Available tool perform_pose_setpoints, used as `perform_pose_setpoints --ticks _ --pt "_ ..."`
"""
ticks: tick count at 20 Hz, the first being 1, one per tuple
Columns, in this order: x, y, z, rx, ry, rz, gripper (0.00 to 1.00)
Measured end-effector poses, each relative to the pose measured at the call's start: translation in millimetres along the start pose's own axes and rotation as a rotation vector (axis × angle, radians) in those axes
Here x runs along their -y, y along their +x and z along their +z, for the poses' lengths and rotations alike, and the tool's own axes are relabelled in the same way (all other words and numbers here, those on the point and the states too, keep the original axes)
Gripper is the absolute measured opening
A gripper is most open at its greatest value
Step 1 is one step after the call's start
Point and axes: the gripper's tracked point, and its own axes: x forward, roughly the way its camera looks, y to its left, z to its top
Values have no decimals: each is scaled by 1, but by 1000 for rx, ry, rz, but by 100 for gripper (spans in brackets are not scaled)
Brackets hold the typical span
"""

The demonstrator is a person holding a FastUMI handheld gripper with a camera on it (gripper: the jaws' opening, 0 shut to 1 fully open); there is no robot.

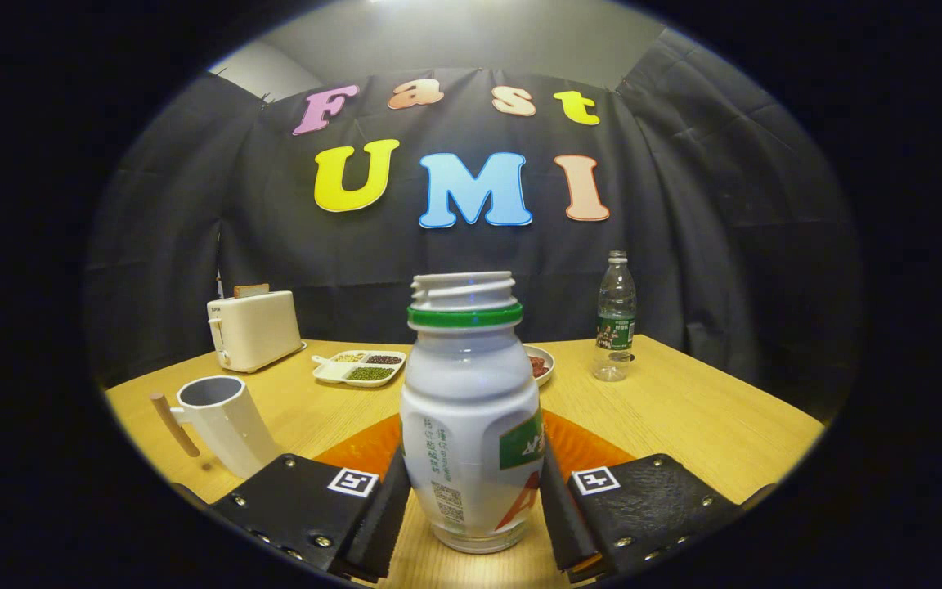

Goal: Take the bottle from table, then pour the juice into the cup, finally place the bottle on the coaster

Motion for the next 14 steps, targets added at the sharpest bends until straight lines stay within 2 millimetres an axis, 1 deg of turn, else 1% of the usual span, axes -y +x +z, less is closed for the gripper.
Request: perform_pose_setpoints --ticks 4,8,11,14 --pt "-8 4 20 -4 -121 14 71" --pt "-28 6 38 -1 -275 44 71" --pt "-44 6 44 5 -378 70 72" --pt "-55 7 47 4 -447 79 72"
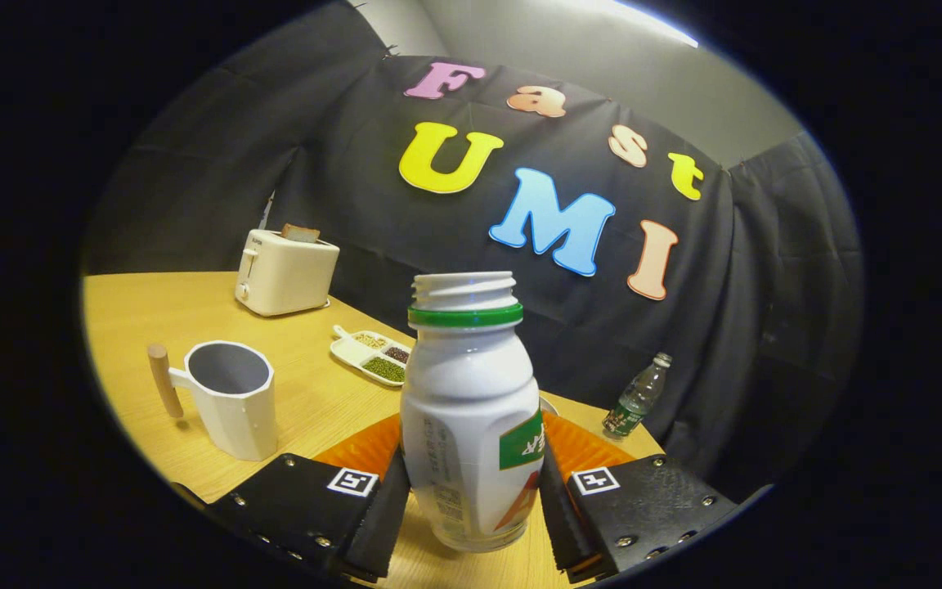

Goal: Take the bottle from table, then pour the juice into the cup, finally place the bottle on the coaster

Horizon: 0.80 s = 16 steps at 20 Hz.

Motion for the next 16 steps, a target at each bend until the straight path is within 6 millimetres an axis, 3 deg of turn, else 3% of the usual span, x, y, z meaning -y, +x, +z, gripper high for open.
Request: perform_pose_setpoints --ticks 16 --pt "-44 8 12 -33 -385 56 72"
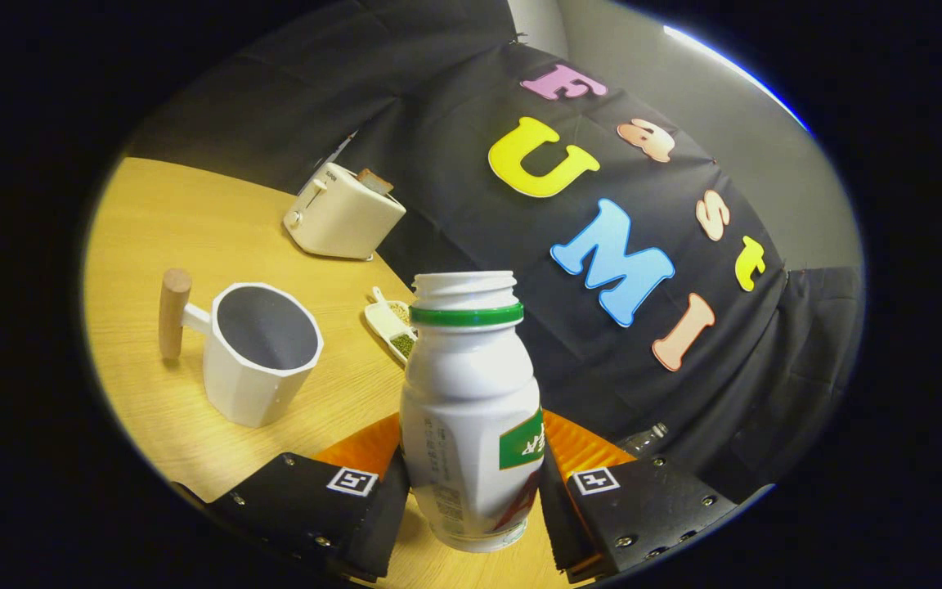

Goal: Take the bottle from table, then pour the juice into the cup, finally place the bottle on the coaster

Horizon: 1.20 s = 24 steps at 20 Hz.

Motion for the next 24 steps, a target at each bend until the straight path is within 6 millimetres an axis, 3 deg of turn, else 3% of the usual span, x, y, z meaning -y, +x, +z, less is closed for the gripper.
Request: perform_pose_setpoints --ticks 16,24 --pt "-17 11 3 -3 -207 6 72" --pt "-16 15 6 -17 -378 -21 72"
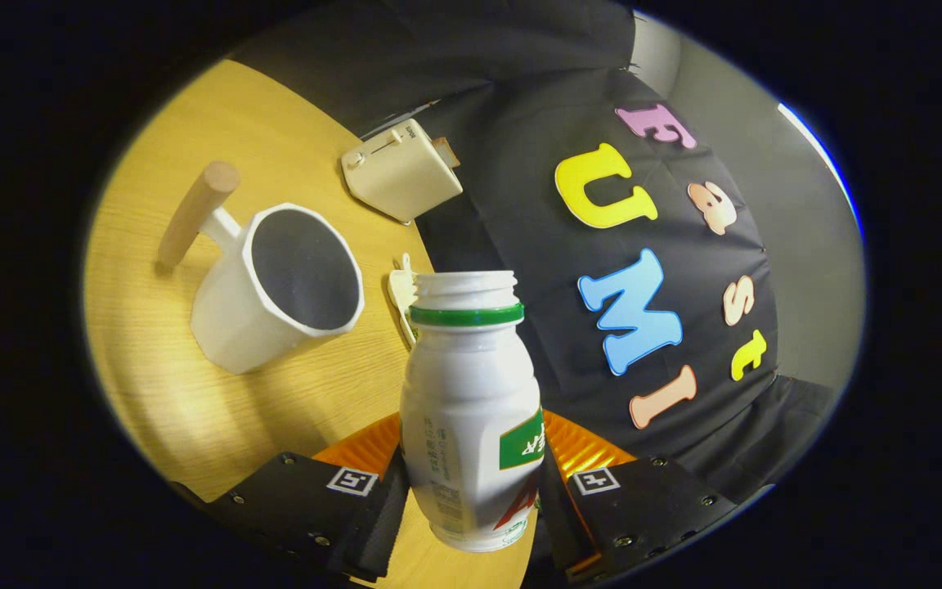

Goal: Take the bottle from table, then pour the juice into the cup, finally place the bottle on the coaster

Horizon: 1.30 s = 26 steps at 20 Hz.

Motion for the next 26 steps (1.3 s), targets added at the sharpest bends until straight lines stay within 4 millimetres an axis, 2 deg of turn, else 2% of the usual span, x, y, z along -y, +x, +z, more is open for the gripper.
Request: perform_pose_setpoints --ticks 10,16,26 --pt "3 2 13 2 -206 -71 72" --pt "-1 6 10 -8 -253 -79 72" --pt "7 9 7 -24 -321 -97 72"
